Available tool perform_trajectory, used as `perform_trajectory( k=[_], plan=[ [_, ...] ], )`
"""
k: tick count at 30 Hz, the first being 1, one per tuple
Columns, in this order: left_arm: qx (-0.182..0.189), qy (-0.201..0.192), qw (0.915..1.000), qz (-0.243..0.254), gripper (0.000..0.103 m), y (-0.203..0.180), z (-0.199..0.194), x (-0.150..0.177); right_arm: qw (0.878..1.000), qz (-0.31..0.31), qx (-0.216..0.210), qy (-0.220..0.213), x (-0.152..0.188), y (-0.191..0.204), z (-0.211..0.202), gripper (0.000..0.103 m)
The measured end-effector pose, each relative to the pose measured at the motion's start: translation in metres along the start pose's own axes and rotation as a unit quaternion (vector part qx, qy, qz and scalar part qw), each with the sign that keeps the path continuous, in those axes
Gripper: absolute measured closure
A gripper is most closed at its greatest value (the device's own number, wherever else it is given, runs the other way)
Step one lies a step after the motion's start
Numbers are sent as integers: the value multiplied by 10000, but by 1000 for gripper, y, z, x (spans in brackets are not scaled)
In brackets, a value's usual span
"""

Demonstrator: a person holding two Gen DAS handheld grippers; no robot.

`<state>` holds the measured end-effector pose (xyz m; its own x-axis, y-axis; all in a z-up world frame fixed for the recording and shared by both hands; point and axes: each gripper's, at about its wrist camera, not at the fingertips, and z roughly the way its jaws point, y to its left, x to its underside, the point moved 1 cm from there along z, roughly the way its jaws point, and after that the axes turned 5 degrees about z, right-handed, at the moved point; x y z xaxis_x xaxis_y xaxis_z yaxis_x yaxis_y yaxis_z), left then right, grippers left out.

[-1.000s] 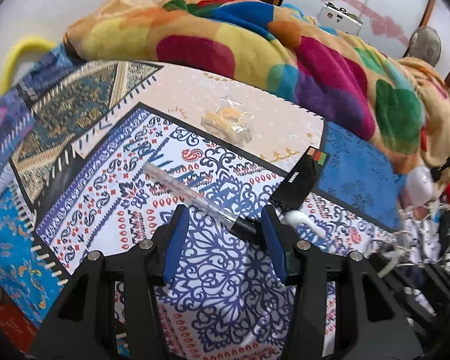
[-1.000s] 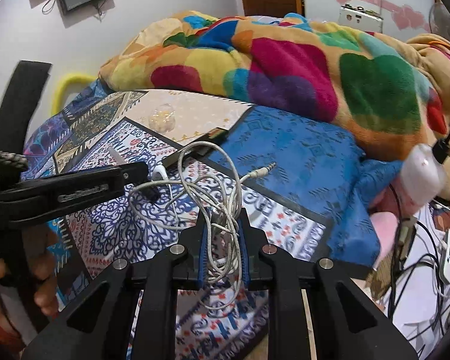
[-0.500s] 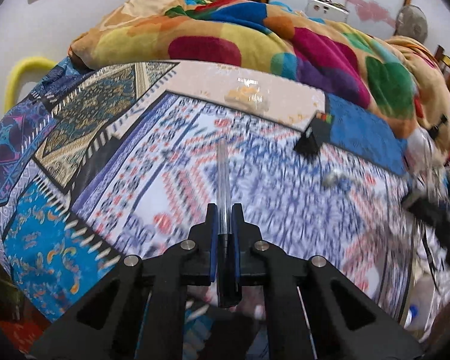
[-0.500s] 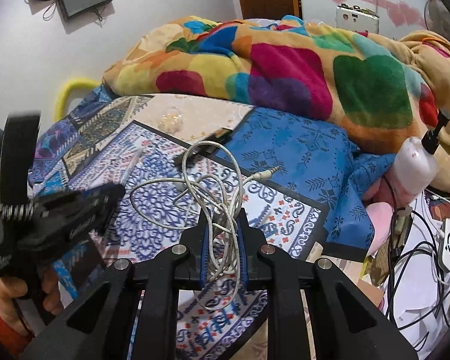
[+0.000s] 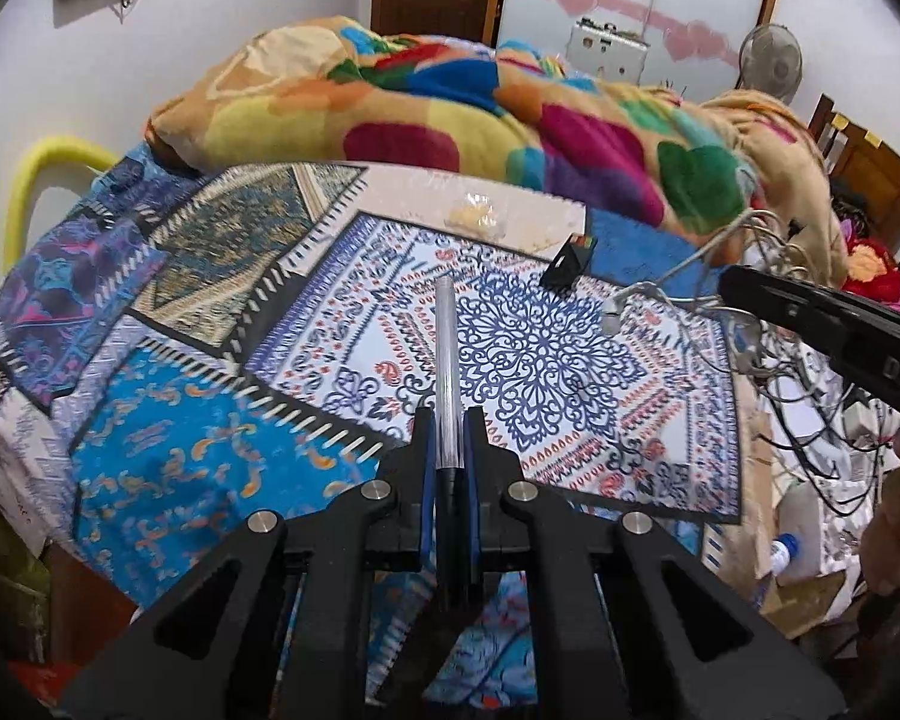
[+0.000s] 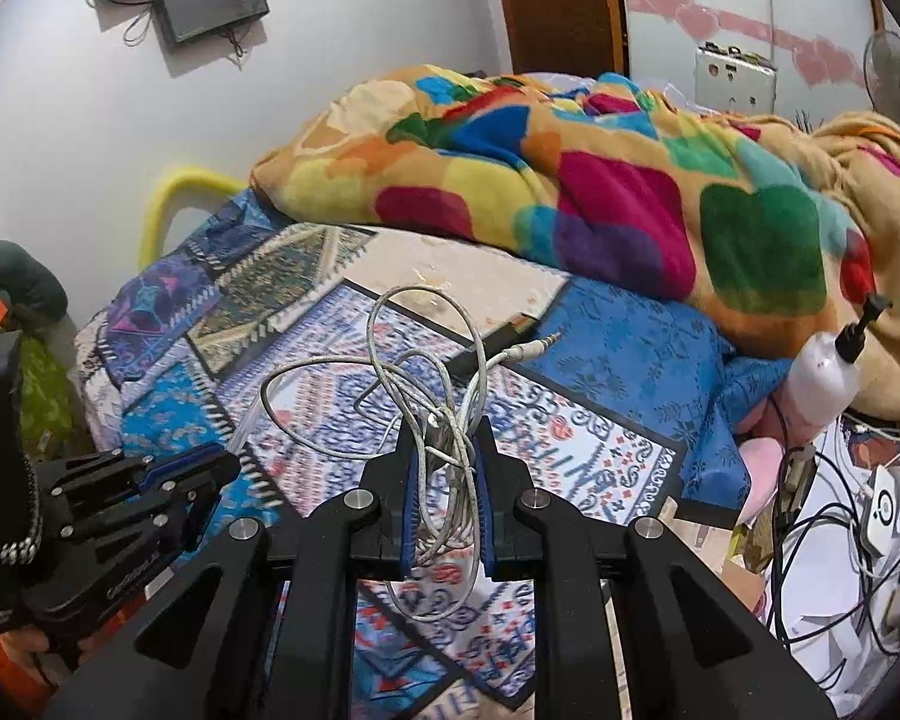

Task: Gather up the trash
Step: 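Carry the clear tube and white cable to the white bin and open both tools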

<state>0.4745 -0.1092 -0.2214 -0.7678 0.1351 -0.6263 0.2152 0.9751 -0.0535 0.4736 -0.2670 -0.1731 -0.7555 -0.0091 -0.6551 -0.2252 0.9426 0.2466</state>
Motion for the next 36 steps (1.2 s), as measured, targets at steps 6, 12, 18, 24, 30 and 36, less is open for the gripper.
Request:
perform_trajectory(
  k=[6,12,18,24,30,36],
  plan=[
    [-7,-241,9996,-147,95,17,-46,5,9998,-142,-92,-140,-5,31,-22,89],
    [-107,-442,9986,-286,95,42,-88,18,9987,-367,-247,-237,-4,72,-40,89],
    [-421,-651,9959,-476,95,74,-128,42,9969,-598,-457,-219,5,118,-46,89],
    [-761,-793,9911,-755,95,115,-164,75,9936,-873,-716,-82,22,167,-43,89],
    [-1154,-713,9873,-825,95,151,-183,113,9874,-1235,-972,157,45,220,-31,89],
    [-1343,-609,9829,-1105,95,187,-195,154,9790,-1598,-1176,461,70,269,-16,89]
  ],
)
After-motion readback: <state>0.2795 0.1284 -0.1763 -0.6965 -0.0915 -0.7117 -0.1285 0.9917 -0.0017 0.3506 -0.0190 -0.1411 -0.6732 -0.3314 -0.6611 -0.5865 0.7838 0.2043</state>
